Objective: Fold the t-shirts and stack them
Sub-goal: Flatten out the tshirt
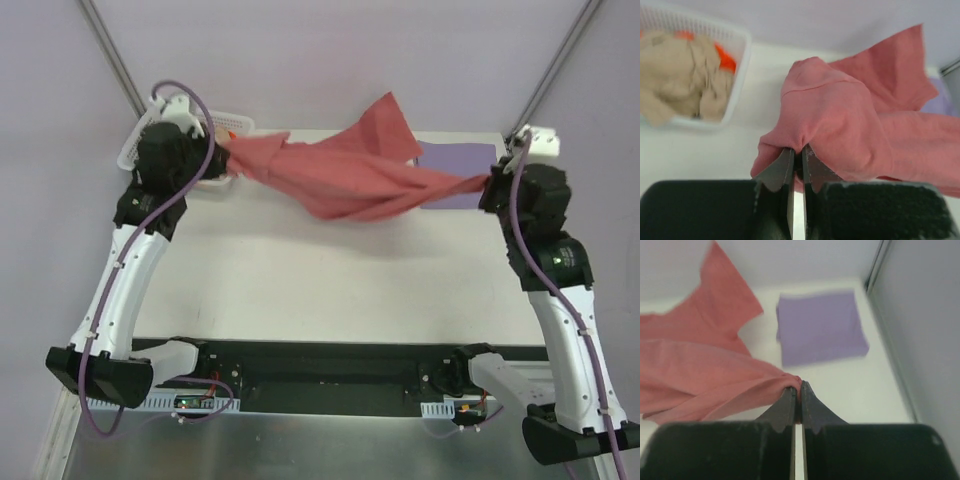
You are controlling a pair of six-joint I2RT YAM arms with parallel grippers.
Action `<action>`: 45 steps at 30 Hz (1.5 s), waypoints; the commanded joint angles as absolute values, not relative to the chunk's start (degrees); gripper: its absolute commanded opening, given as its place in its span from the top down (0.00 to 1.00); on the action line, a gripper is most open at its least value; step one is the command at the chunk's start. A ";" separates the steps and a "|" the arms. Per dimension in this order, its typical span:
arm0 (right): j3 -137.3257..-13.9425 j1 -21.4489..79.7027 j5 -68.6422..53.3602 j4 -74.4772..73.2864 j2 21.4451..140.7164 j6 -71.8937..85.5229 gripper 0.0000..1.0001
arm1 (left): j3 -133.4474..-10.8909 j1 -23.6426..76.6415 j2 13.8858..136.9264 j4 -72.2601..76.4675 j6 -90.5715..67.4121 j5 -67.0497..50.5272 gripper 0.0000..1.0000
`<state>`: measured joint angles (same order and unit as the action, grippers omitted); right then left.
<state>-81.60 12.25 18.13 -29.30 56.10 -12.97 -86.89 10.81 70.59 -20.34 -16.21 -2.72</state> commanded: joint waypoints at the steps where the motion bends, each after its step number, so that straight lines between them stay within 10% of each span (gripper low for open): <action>1: -64.12 12.13 12.41 -41.99 53.01 -0.55 1.00 | -64.56 10.55 65.93 -22.15 -19.85 6.57 0.91; 6: -47.56 12.22 5.88 -42.71 49.66 3.34 0.75 | -50.90 10.55 59.78 -23.29 -23.46 11.07 0.01; 13: -50.10 12.13 10.38 -41.06 56.42 2.29 0.01 | -51.77 10.72 58.70 -22.59 -28.47 0.63 0.01; 33: -53.88 24.26 2.81 -28.74 89.46 9.84 0.04 | -57.83 22.85 92.18 -14.85 -28.22 -13.45 0.02; 45: -53.09 19.43 4.75 -29.18 94.31 10.20 0.04 | -68.81 27.95 104.84 -31.80 -26.10 11.06 0.11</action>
